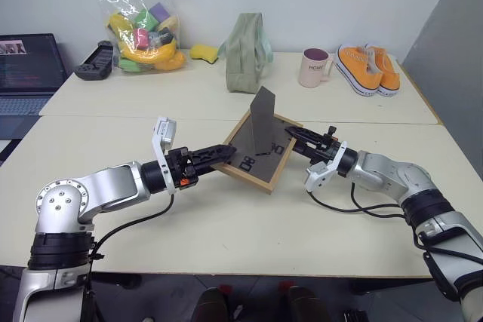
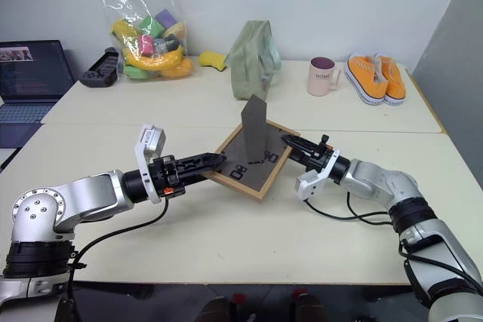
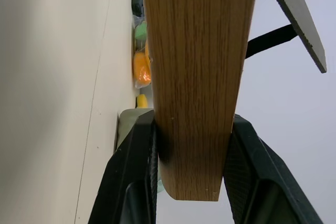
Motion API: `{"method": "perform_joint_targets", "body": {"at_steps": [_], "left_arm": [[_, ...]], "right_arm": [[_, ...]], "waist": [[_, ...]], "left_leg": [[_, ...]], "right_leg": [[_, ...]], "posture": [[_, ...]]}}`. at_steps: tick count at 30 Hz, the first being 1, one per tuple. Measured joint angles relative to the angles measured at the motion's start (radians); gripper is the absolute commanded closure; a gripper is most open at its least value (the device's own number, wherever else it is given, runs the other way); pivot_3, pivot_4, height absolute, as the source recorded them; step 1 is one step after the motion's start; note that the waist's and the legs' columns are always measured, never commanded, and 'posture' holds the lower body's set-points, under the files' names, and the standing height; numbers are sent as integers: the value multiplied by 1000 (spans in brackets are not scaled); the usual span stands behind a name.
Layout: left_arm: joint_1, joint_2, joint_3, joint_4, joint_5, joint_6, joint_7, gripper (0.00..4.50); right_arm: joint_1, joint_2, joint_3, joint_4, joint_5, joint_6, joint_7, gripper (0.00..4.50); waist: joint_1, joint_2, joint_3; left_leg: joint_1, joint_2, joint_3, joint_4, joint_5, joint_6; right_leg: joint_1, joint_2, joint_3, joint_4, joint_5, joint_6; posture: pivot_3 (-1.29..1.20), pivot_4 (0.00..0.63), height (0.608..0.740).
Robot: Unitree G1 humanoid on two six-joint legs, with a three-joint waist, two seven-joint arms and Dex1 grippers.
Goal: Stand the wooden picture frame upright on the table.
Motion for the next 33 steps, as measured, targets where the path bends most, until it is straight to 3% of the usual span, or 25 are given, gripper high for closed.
{"method": "perform_joint_targets", "body": {"at_steps": [3,5,7,9,11,15,18,22,27,33], "left_arm": [[15,11,23,-101,205,-96,-103,1205],[74,54,37,-274,461,-249,-238,1205],[96,63,66,-378,576,-341,-321,1205],[135,65,113,-451,597,-379,-374,1205],[215,79,162,-511,582,-381,-431,1205],[324,92,241,-565,636,-412,-486,1205],[448,105,285,-612,728,-436,-513,1205],[651,98,358,-666,889,-510,-597,1205],[752,78,487,-675,934,-548,-638,1205],[851,32,524,-697,997,-582,-671,1205]], "right_arm": [[-3,2,4,6,16,-14,11,3064],[-9,11,10,45,63,-50,42,3064],[-14,22,12,85,104,-70,77,3064],[-33,53,21,141,196,-107,155,3064],[-42,101,40,198,386,-161,299,3064],[-43,228,47,229,755,-74,666,3064],[-40,353,-29,226,1031,143,917,3064],[-41,425,-155,200,1280,505,1174,3064],[-22,457,-197,172,1353,691,1316,3064],[5,453,-242,135,1387,844,1426,3064]], "waist": [[-1,0,0],[-3,0,0],[-3,0,0],[-9,0,0],[-23,0,0],[-30,0,0],[-29,1,1],[-14,1,1],[-11,3,2],[-12,3,2]], "left_leg": [[0,0,0,0,1,-1],[0,0,2,-2,1,-1],[0,0,3,-2,1,-1],[0,1,3,-2,0,0],[0,1,2,-2,-1,2],[1,2,-1,-1,-2,3],[2,2,-2,-2,-2,3],[2,2,-3,-2,-2,3],[2,2,-3,-3,-2,3],[1,2,-2,-4,-2,3]], "right_leg": [[0,0,0,-1,0,0],[0,0,1,-3,0,-1],[0,0,1,-3,0,-1],[0,0,2,-3,0,-1],[1,0,1,-2,0,-1],[2,1,-1,-1,0,-1],[4,1,-2,-2,-1,-1],[4,1,-3,-2,-2,-4],[3,3,-2,-2,-3,-5],[2,3,-2,-2,-3,-5]], "posture": [[0,150,740],[0,150,740],[0,150,740],[0,150,740],[0,150,740],[0,150,740],[0,150,740],[0,150,740],[0,150,740],[0,150,740]]}}
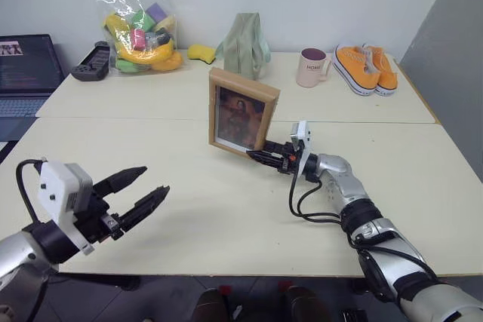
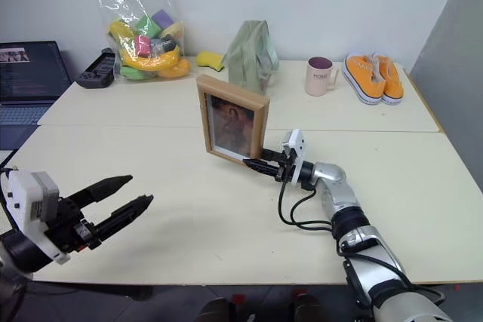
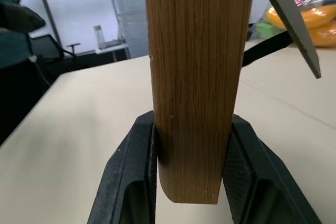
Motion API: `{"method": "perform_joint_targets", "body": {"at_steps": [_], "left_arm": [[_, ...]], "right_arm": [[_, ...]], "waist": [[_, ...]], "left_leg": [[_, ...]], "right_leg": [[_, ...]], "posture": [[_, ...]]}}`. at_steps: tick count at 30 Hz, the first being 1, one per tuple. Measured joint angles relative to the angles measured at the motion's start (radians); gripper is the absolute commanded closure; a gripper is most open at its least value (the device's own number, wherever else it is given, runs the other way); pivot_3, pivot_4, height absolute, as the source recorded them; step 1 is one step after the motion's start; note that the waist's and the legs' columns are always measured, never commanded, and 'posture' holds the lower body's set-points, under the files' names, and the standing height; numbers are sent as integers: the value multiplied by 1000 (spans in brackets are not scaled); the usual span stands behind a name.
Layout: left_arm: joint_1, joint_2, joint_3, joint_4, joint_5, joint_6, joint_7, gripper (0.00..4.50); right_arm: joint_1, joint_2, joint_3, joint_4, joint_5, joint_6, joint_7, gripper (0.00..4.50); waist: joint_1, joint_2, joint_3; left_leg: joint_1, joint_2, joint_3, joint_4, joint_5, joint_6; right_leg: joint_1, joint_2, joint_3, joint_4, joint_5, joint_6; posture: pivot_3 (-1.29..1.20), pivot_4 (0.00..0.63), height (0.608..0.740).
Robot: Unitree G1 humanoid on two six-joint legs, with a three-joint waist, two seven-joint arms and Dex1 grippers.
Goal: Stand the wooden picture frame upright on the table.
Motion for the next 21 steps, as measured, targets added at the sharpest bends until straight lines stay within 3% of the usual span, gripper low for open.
{"method": "perform_joint_targets", "body": {"at_steps": [10,21], "left_arm": [[16,-27,10,18,62,-31,1,1205],[-22,-22,10,32,65,-22,17,1205]], "right_arm": [[61,-19,-32,4,-4,169,77,3064],[111,-8,-60,0,-41,178,92,3064]], "waist": [[-3,0,0],[-10,0,0]], "left_leg": [[-1,0,1,0,0,0],[-1,0,0,0,0,0]], "right_leg": [[-1,0,1,0,0,0],[-1,0,1,0,0,0]], "posture": [[0,150,740],[0,150,740]]}}
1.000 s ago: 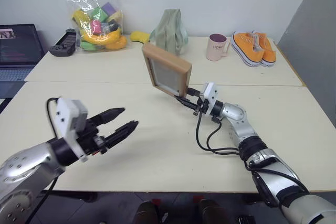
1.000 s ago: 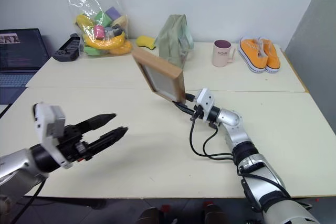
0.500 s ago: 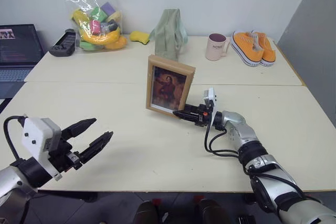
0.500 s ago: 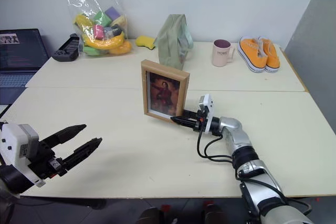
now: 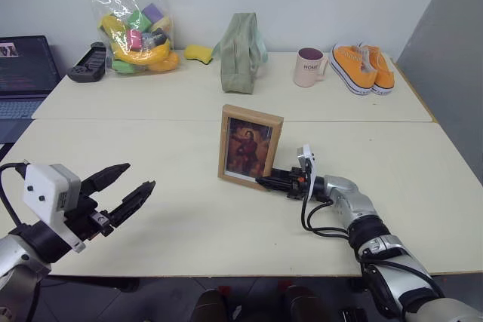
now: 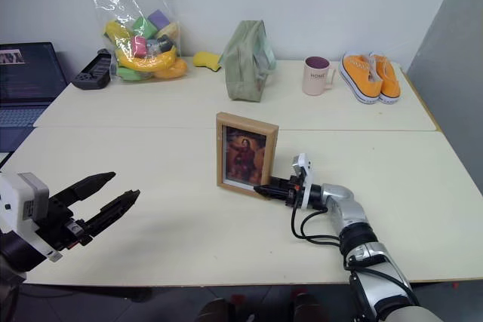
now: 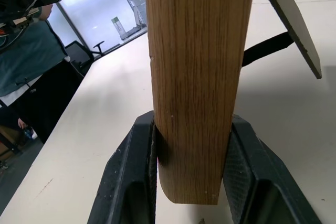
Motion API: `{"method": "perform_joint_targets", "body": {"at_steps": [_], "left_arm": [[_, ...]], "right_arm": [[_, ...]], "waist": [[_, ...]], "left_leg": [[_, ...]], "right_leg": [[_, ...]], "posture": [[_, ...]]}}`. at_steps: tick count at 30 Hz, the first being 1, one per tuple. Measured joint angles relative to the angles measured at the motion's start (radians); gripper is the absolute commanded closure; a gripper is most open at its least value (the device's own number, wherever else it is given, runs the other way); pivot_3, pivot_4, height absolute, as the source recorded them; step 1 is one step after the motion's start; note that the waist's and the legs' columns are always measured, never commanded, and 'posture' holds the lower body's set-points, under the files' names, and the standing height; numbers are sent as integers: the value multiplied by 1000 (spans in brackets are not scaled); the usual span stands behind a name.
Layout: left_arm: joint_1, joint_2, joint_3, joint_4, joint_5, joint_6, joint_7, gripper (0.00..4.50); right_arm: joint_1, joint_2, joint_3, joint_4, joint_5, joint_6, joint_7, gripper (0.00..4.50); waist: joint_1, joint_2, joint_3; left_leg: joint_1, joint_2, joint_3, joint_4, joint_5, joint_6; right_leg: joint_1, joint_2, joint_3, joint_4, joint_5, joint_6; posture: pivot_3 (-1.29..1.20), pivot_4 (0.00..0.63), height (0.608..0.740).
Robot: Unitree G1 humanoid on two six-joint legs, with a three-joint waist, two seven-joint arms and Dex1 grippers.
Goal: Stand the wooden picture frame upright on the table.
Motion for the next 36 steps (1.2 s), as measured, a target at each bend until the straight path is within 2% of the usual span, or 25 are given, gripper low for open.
{"method": "perform_joint_targets", "body": {"at_steps": [7,9,10,12,16,22,27,29,36], "left_arm": [[-26,13,0,1,-9,11,5,1205],[-40,19,0,1,-13,21,5,1185],[-48,20,-1,4,-14,23,5,1185],[-57,20,-2,10,-14,26,5,1185],[-76,21,-8,14,-14,31,5,1185],[-98,22,-36,14,-34,52,4,1185],[-113,29,-46,14,-55,70,2,1185],[-122,30,-54,16,-59,73,2,1185],[-158,35,-91,65,-59,73,-38,1185]], "right_arm": [[-8,4,-14,0,-6,37,-8,3064],[-11,6,-23,0,-5,55,-9,2520],[-13,7,-27,1,-6,60,-17,2406],[-14,6,-40,5,-6,75,-27,1775],[-14,3,-40,6,-38,62,-44,1024],[12,-12,-33,-61,-78,64,-67,1024],[123,-122,2,-285,-108,134,-68,1024],[205,-217,3,-465,-117,200,-97,1024],[392,-415,-114,-951,-34,471,-222,1024]], "waist": [[0,0,0],[0,0,0],[0,0,0],[0,0,0],[-1,0,0],[0,0,0],[2,0,0],[5,1,0],[0,0,1]], "left_leg": [[0,0,0,0,0,0],[0,0,0,0,0,0],[0,0,0,0,0,0],[0,0,0,0,0,0],[0,0,0,0,0,0],[0,0,0,0,0,0],[-1,0,0,-1,0,0],[-1,0,0,-1,0,0],[-1,0,0,-1,0,0]], "right_leg": [[0,0,0,0,0,0],[0,0,0,0,0,0],[0,0,0,0,0,0],[0,0,0,0,0,0],[0,0,0,0,0,0],[0,0,0,0,0,0],[-1,0,0,-1,0,0],[-1,0,0,-1,0,0],[-1,0,1,-1,0,1]], "posture": [[0,150,740],[0,150,740],[0,150,740],[0,150,740],[0,150,740],[0,150,740],[0,150,740],[0,150,740],[0,150,740]]}}
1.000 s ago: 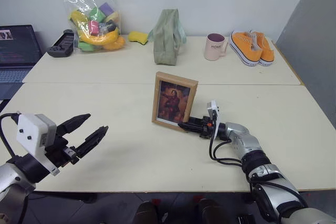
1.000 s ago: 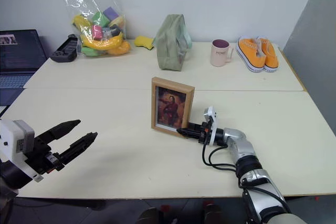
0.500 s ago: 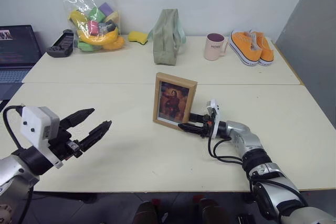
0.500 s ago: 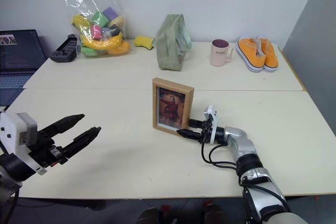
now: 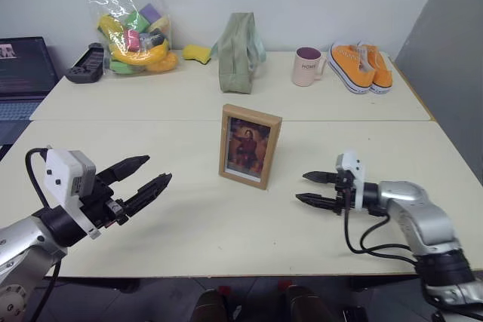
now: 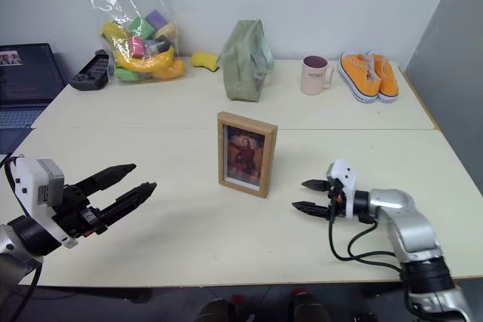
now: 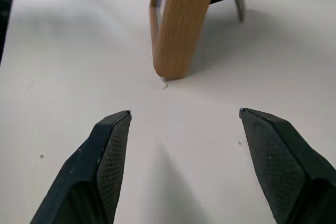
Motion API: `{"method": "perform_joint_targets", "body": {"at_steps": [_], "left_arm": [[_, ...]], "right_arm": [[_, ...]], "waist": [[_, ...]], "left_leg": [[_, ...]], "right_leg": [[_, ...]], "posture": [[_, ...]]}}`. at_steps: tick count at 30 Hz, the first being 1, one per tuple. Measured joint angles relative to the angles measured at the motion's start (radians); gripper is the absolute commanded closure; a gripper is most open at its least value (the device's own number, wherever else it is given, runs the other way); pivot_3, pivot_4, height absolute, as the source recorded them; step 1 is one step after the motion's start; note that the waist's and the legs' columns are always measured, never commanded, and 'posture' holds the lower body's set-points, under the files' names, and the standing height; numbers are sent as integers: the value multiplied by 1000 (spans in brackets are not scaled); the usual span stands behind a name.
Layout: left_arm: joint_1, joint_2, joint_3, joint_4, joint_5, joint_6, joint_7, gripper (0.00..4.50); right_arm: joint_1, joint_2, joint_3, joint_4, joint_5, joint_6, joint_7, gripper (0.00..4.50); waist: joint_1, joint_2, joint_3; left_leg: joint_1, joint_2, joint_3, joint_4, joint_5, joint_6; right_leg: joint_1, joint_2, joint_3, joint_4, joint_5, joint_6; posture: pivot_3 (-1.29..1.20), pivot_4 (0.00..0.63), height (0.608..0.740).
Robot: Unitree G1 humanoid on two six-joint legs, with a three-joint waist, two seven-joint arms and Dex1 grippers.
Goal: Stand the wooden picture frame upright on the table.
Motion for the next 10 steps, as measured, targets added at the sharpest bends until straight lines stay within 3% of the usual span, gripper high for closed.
{"method": "perform_joint_targets", "body": {"at_steps": [10], "left_arm": [[-78,28,-60,64,0,-2,-73,1185]], "right_arm": [[59,-40,-172,-277,116,178,-212,1024]], "waist": [[1,-1,0]], "left_leg": [[-1,0,0,0,0,0]], "right_leg": [[0,0,1,-1,0,0]], "posture": [[0,150,740]]}}
